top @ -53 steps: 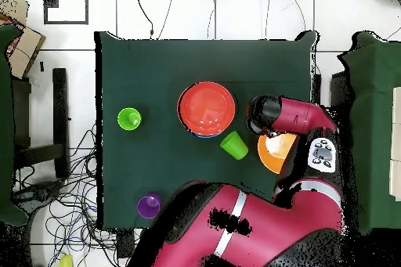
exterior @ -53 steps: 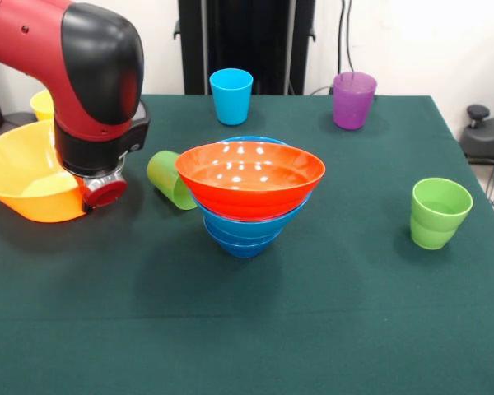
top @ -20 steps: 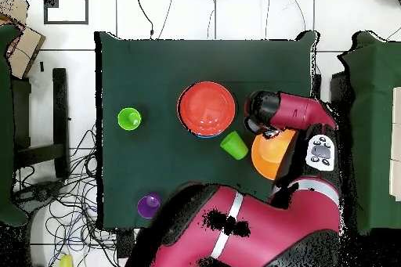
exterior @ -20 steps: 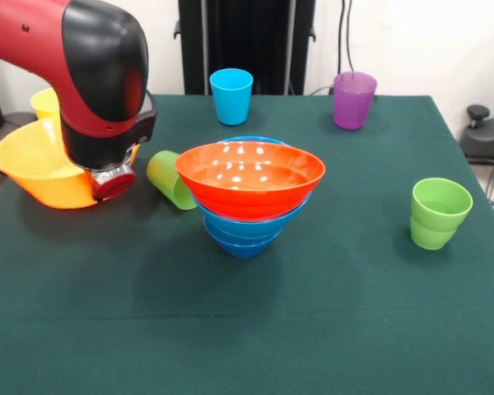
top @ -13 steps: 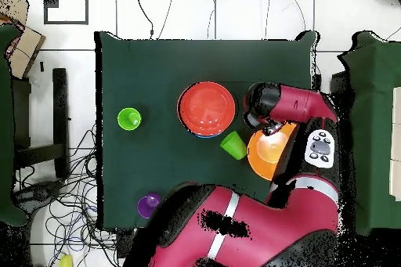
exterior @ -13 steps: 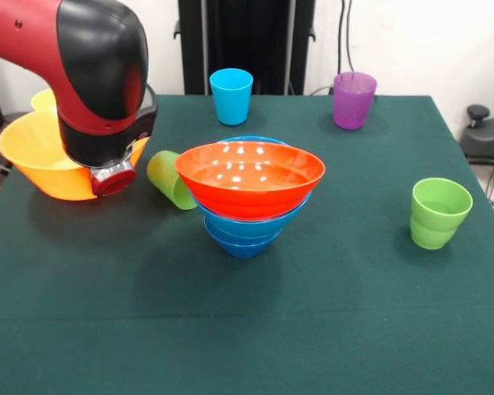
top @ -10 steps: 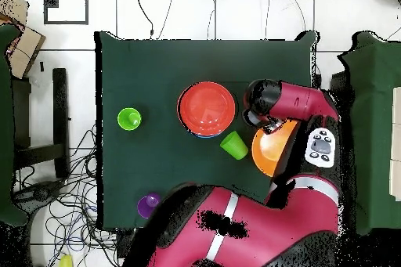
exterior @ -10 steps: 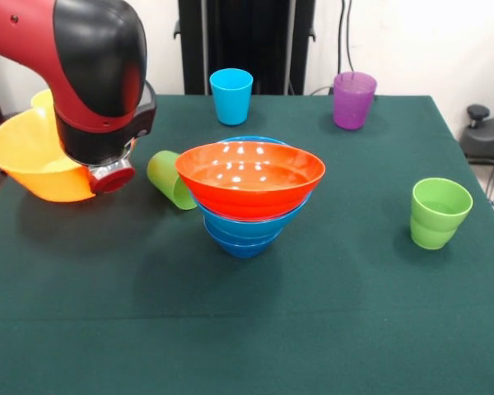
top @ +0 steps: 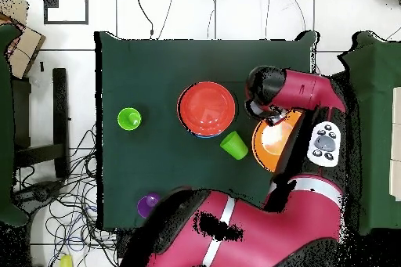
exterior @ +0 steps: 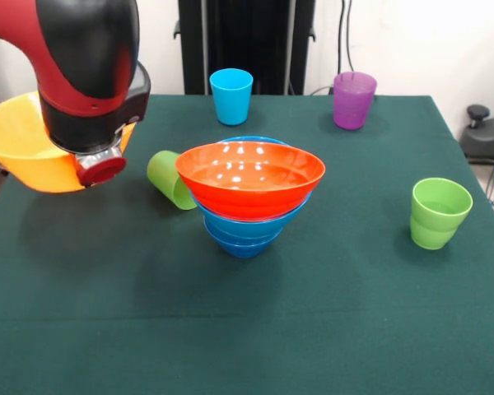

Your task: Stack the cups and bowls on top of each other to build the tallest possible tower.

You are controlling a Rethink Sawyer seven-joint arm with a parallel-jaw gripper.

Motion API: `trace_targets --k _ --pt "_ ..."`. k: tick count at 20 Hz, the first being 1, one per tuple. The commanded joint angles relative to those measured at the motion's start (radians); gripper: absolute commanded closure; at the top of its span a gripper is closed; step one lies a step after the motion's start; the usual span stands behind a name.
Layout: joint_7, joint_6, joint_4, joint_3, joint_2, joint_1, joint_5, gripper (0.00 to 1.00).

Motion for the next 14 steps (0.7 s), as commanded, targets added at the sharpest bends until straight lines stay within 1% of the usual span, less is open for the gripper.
trace_targets --k 1,5,14 --pt "-0.218 0.142 -0.075 0.113 -0.012 0.026 -0.035 1.00" --pt "-0.214 0.177 -0.093 0.111 -0.015 0.033 -0.032 1.00" --pt "-0.226 0.299 -0.176 0.112 -0.023 0.045 -0.024 1.00"
